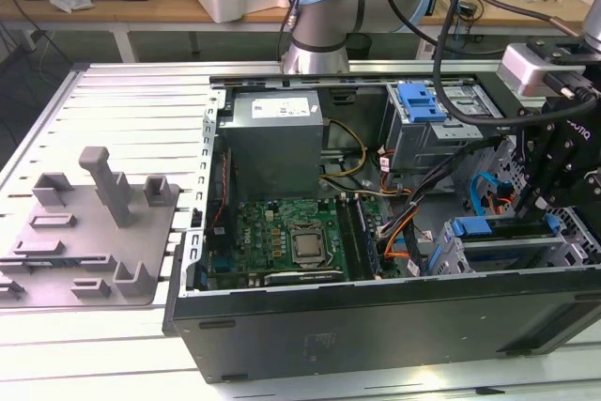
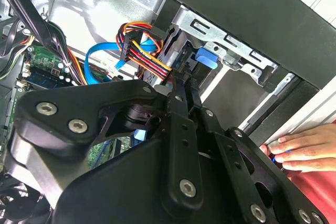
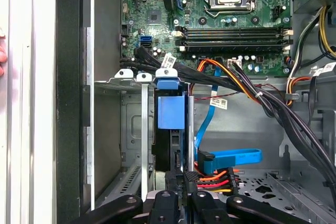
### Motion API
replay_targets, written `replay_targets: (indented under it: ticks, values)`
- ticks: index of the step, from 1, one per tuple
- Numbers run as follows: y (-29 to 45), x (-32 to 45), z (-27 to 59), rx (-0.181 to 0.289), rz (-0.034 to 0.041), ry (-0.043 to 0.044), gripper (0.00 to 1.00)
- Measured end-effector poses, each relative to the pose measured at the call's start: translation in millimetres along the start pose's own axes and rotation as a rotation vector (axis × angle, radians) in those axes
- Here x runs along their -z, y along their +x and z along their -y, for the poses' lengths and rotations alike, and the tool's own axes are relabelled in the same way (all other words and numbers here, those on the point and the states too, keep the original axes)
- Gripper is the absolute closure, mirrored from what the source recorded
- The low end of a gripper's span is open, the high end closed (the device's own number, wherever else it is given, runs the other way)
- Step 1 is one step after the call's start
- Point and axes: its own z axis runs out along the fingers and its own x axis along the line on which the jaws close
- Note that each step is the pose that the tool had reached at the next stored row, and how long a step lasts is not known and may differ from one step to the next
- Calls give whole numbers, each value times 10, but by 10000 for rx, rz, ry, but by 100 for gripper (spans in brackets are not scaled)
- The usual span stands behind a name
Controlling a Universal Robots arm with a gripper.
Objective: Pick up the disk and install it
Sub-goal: 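Insert the first disk wire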
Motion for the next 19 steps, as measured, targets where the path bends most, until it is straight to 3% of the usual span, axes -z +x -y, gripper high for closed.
replay_targets:
  ticks: [19]
  values:
    - [-2,-4,0,0,-5,1,84]
